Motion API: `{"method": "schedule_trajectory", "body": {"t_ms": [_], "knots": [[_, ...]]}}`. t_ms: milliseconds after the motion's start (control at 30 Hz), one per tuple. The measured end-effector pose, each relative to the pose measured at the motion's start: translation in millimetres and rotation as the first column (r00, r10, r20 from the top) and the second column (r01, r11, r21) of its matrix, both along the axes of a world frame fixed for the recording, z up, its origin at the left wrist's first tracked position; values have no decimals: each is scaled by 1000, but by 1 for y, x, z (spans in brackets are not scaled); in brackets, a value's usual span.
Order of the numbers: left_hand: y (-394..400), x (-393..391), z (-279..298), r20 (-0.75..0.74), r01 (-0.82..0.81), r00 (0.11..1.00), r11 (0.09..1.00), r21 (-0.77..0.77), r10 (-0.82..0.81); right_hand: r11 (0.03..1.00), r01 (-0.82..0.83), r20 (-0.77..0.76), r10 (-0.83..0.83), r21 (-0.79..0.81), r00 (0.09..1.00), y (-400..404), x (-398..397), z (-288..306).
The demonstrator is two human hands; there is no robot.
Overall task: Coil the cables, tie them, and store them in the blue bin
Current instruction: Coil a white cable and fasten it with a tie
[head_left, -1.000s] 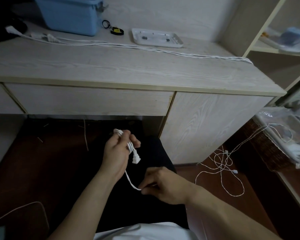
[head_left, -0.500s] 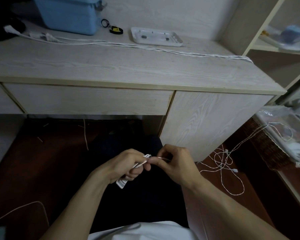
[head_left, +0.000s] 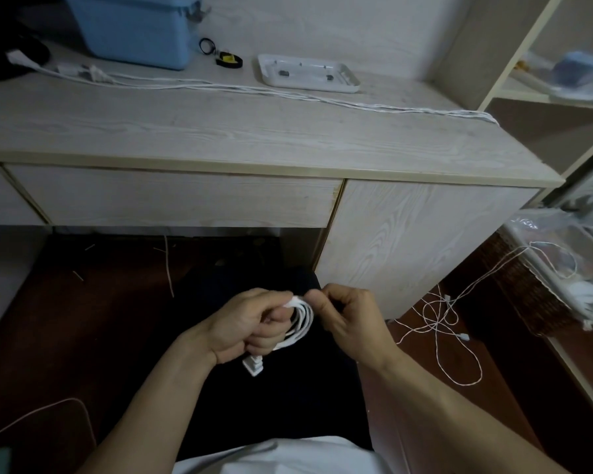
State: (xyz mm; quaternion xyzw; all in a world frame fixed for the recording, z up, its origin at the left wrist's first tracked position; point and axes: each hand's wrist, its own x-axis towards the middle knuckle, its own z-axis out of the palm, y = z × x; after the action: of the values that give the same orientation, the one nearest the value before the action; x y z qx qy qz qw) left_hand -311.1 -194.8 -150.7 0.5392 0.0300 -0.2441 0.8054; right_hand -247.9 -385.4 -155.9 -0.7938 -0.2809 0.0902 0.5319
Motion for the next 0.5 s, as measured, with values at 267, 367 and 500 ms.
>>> {"method": "schedule_trajectory", "body": {"t_ms": [267,367,500], "knots": [[27,14,-3,-248,-664,711,512,-545,658,965,227,-83,-217,133,973,-11,15,8],[41,12,-12,-375,-787,539,292,-543,754,964,247,-88,-239,99,967,-13,19,4],[42,13,-19,-441,-839,438,179,-514,783,995,36,-158,-50,-92,986,-10,14,-5]]}}
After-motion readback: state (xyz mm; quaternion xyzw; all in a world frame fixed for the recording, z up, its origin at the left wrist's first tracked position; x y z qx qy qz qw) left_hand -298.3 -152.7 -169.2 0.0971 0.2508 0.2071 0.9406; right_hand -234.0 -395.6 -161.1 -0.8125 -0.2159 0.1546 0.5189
